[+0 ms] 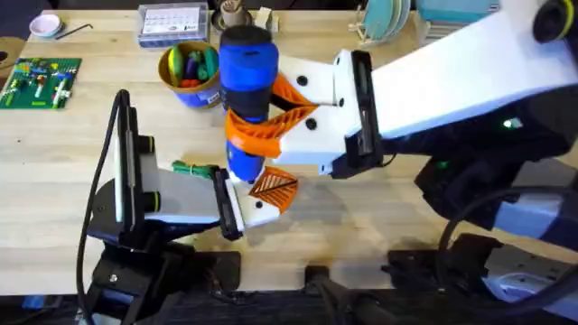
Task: Pick up the gripper from the table and insert it into the empty holder that is missing its gripper. Then pick up a screw, insert it into the mounting hole, and use the screwdriver to tighten it. Finally, clean up the table by picking up the vegetable and placing it into the bucket.
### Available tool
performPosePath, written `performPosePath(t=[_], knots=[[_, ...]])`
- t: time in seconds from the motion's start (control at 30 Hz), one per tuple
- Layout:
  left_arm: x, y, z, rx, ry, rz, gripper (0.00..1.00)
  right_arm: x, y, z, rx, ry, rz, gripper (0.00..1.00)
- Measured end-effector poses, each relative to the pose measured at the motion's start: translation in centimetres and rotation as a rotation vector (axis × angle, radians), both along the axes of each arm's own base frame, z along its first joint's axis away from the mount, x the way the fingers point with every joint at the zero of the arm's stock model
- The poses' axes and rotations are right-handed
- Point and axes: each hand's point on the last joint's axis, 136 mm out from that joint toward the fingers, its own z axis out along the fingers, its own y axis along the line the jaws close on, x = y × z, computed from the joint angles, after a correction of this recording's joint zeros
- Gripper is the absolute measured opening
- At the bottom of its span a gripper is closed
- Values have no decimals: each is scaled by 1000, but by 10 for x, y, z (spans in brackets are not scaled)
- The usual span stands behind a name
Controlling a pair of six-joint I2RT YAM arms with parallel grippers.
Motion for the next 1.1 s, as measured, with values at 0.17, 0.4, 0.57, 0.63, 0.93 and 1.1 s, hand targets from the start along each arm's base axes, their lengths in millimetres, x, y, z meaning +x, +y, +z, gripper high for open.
performPosePath(t=[0.17, 0.4, 0.57, 0.63, 0.93, 1.1], knots=[[0, 0, 0, 0, 0, 0, 15, 1, 0, 0, 0, -3, -4, 20], [0, 0, 0, 0, 0, 0, 15, 0, 0, 0, 1, -4, -4, 20], [0, 0, 0, 0, -1, 0, 15, -1, -2, -3, -26, 22, -5, 20], [0, 0, 0, -1, 4, -2, 15, 0, -2, -7, -52, 46, -9, 20], [-2, -1, 0, -3, 12, -10, 15, 2, 1, -6, -85, 73, -14, 20], [-2, -1, 0, -7, 26, -9, 15, 5, 2, -10, -107, 96, -22, 20]])
